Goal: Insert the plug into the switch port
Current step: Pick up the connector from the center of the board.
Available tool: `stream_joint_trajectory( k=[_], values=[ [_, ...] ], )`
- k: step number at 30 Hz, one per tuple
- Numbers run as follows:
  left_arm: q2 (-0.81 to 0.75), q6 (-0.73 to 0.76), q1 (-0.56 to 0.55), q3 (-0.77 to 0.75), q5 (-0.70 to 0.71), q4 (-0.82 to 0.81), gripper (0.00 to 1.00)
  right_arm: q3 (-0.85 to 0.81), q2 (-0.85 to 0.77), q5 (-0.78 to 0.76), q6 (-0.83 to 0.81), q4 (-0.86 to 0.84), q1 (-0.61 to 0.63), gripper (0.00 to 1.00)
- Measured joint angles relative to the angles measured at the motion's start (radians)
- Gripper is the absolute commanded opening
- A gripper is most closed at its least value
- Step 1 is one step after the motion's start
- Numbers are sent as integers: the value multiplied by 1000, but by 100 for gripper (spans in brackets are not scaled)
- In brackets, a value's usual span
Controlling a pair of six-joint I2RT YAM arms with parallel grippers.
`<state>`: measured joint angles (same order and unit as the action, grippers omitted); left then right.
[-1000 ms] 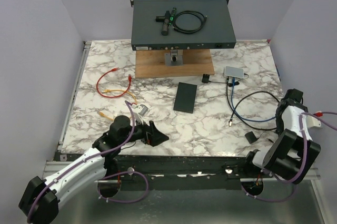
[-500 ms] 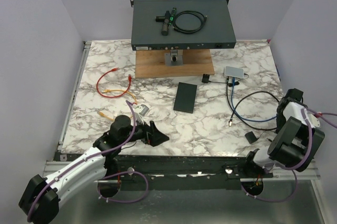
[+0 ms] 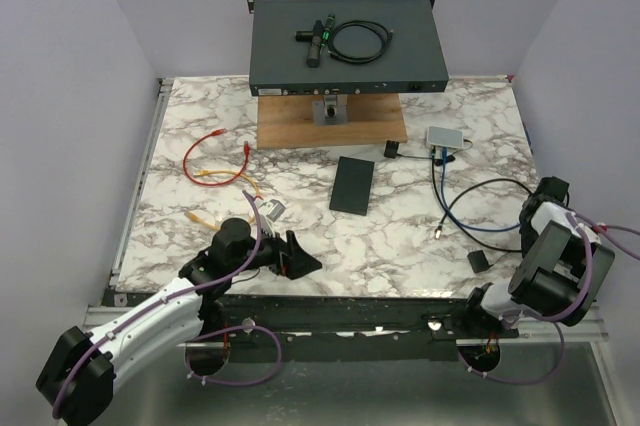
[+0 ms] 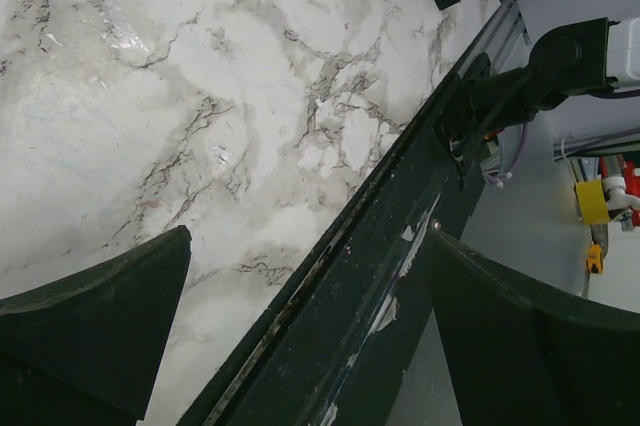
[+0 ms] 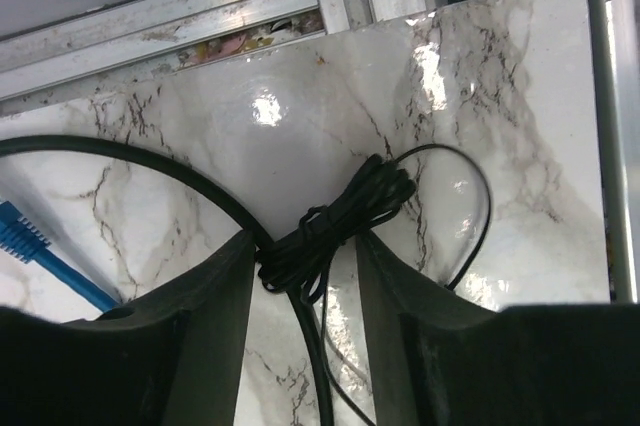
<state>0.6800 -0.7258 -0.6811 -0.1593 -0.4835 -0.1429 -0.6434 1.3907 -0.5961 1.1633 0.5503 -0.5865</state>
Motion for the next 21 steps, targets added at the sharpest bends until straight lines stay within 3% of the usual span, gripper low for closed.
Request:
stream_joint_trajectory(
  k=[6, 9, 21],
  values=[
    [0, 0, 0, 0, -1, -6, 98, 12, -4, -28, 6, -19, 0, 21],
    [0, 0, 0, 0, -1, -7, 99, 16, -14, -27, -5, -25, 0, 1],
    [26, 0, 0, 0, -1, -15, 98, -33, -248, -16, -118, 29, -3, 1]
  ],
)
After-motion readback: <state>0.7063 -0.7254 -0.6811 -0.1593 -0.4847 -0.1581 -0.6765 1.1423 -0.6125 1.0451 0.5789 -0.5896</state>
